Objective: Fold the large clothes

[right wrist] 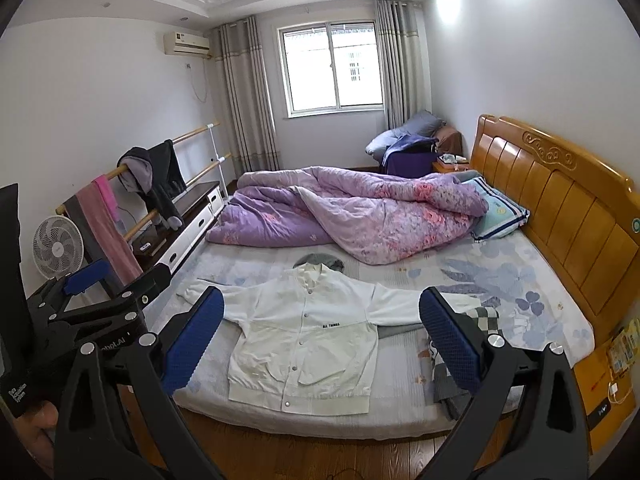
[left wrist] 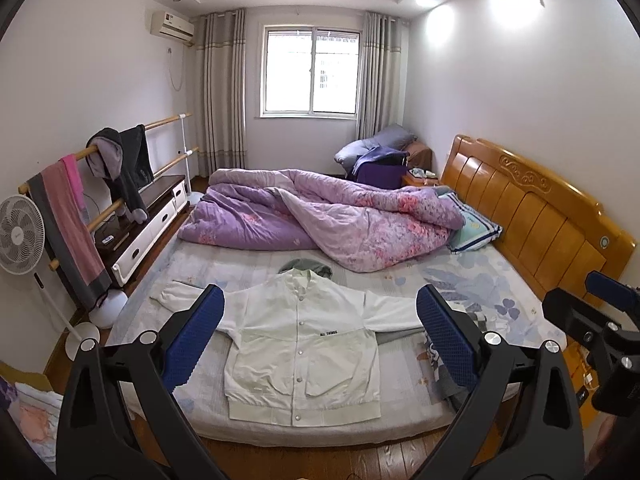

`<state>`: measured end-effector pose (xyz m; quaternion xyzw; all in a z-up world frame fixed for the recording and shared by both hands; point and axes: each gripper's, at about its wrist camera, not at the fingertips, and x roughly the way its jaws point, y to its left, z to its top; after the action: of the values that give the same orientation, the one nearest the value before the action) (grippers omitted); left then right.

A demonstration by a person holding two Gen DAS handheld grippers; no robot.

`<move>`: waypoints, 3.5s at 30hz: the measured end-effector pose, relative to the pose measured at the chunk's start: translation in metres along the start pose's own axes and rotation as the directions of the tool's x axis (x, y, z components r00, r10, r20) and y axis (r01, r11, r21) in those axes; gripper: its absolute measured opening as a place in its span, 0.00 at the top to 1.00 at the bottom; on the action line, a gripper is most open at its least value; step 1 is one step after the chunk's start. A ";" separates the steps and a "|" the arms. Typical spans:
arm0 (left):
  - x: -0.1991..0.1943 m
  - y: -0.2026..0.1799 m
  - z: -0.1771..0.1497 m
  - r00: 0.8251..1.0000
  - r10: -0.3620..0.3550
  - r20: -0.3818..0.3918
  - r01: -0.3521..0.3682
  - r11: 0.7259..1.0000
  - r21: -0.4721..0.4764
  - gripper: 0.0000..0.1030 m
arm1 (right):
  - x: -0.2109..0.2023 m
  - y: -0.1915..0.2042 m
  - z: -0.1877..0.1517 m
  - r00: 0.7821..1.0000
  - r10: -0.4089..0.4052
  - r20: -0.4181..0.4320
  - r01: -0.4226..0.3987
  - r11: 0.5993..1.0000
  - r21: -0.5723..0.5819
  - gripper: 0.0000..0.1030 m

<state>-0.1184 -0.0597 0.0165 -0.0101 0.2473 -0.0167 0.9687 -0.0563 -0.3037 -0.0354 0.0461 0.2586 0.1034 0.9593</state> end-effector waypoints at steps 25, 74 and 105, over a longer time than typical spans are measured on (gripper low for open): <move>-0.009 0.004 0.011 0.999 -0.014 0.038 0.014 1.000 0.022 0.05 | -0.005 0.003 -0.004 1.000 -0.014 0.023 0.014 1.000 0.007 0.08; -0.002 -0.003 0.009 0.999 -0.031 0.041 0.030 0.999 0.033 0.05 | -0.003 0.011 -0.007 0.999 -0.031 0.015 0.031 0.999 0.014 0.08; 0.006 0.003 0.013 0.998 -0.043 0.036 0.041 0.998 0.036 0.05 | 0.005 0.007 -0.005 1.000 -0.021 0.008 0.021 1.000 0.011 0.08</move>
<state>-0.1067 -0.0563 0.0254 0.0014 0.2288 -0.0413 0.9726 -0.0560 -0.2961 -0.0408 0.0491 0.2560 0.0915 0.9611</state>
